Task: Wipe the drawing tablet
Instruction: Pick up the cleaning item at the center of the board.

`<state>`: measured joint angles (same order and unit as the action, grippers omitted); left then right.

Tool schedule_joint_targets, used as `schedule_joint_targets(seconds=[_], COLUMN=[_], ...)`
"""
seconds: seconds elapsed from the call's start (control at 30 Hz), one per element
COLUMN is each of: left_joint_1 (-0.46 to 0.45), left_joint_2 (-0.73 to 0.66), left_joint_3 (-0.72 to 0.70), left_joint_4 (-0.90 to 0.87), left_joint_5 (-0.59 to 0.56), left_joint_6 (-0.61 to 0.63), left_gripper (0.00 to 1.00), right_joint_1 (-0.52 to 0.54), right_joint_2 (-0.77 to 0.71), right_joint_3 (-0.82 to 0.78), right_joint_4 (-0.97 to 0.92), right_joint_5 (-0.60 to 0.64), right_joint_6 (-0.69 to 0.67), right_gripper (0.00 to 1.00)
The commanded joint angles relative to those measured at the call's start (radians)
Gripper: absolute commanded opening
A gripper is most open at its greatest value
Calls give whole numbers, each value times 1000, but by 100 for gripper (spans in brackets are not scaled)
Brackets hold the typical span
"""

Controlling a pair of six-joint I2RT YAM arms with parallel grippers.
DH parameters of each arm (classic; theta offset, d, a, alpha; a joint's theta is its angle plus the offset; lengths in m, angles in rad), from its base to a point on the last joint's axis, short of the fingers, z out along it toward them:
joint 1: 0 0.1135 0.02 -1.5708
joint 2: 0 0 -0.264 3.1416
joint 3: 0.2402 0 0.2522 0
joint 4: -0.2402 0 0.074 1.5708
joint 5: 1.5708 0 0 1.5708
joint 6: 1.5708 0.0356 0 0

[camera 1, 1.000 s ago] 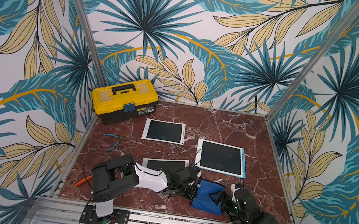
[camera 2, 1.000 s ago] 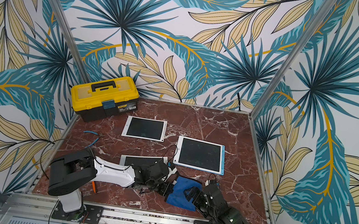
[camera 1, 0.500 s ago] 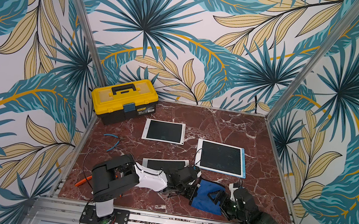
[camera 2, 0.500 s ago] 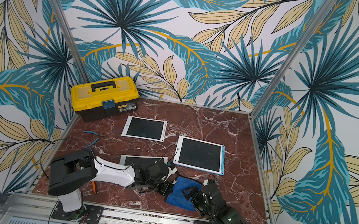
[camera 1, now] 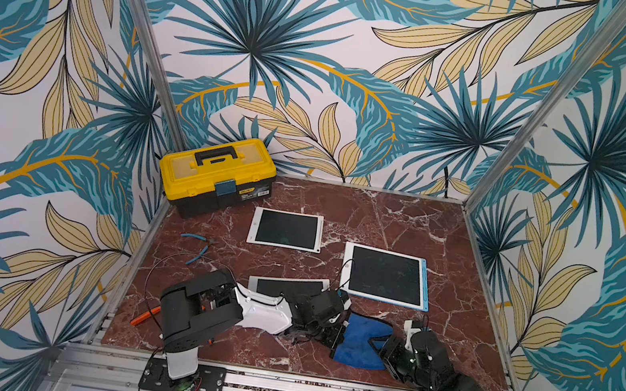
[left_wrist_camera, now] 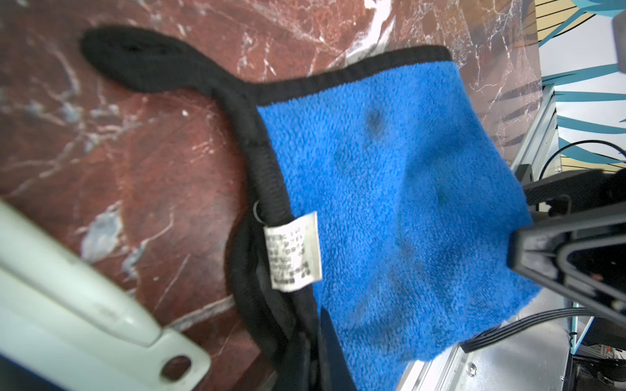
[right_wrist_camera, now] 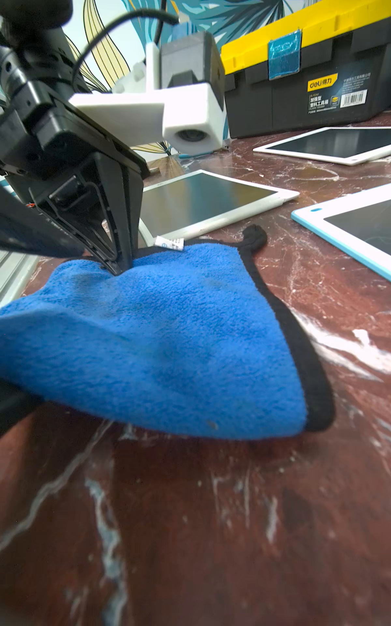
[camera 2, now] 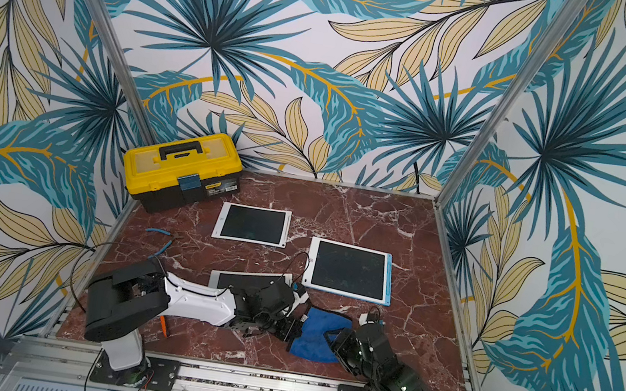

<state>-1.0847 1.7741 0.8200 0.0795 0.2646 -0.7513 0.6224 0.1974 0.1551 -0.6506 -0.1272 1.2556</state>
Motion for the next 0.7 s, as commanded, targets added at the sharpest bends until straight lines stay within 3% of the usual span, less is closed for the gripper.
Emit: schedule_joint_targets(seconds=[0.0,0.47,0.53,0.63,0.67], left_joint_1=[2,-1,-1,-4,-3], left_joint_2=[24,23,22,21,20], left_joint_3=[10,16,16,18,18], left_joint_4=[-32,-32,-32,-33,-32], left_joint_5=[-4,-5,-4,-2,-2], left_joint_6=[13,12,10,13,13], left_gripper=[7,6,6,6,6], right_joint_1=[3,2,2,2,2], right_joint_2=[59,432,449,433,418], right_joint_3=[-142,-114,-115,-116,-116], right_joint_4=[-83,142,153,135,123], right_joint_5=[-23,13,16,24,27], right_joint_6=[-13,-70,-74,-76,-76], right_gripper=[56,55,50,27,24])
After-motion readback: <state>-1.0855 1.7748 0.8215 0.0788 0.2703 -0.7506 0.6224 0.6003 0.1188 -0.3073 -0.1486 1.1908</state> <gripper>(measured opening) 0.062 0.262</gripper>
